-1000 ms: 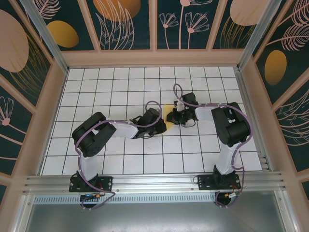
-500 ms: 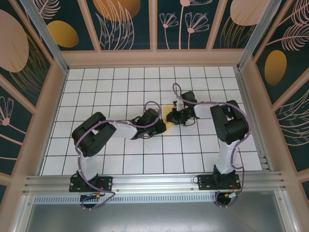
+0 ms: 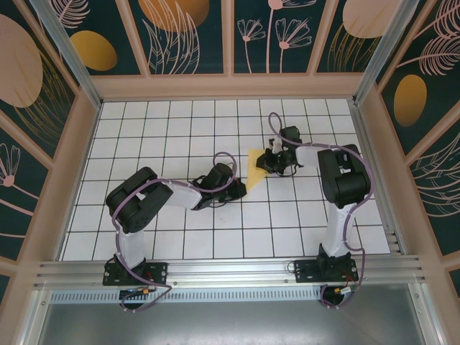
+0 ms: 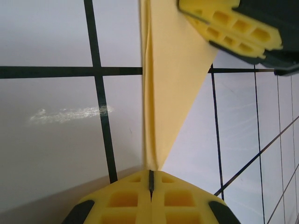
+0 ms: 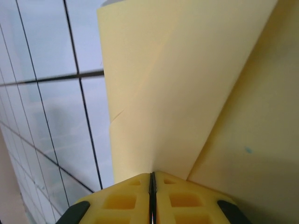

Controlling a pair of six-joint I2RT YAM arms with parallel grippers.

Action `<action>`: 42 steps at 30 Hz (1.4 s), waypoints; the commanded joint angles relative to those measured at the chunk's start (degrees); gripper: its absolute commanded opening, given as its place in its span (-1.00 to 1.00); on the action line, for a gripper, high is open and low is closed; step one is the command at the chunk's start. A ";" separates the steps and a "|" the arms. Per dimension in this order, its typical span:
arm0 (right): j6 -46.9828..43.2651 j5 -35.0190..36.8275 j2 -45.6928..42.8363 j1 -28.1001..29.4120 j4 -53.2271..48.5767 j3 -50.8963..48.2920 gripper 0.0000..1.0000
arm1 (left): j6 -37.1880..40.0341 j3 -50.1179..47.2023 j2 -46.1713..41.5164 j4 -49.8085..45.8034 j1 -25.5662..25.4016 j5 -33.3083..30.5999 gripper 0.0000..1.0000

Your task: Fold a paper plane with a square sheet of paper (pick it up from the middle)

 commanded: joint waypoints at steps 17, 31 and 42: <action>-0.20 3.06 -3.95 -0.19 1.62 -2.96 -0.66 | 4.51 3.34 -6.50 -7.75 -0.01 -1.96 -0.62; 4.25 0.89 -7.33 7.03 4.82 -10.94 -0.68 | 0.73 4.10 -1.43 -2.21 0.17 1.06 -0.71; 3.15 1.05 -6.25 6.62 4.24 -9.36 -0.68 | 1.62 6.99 2.93 -14.29 0.11 -2.97 -0.94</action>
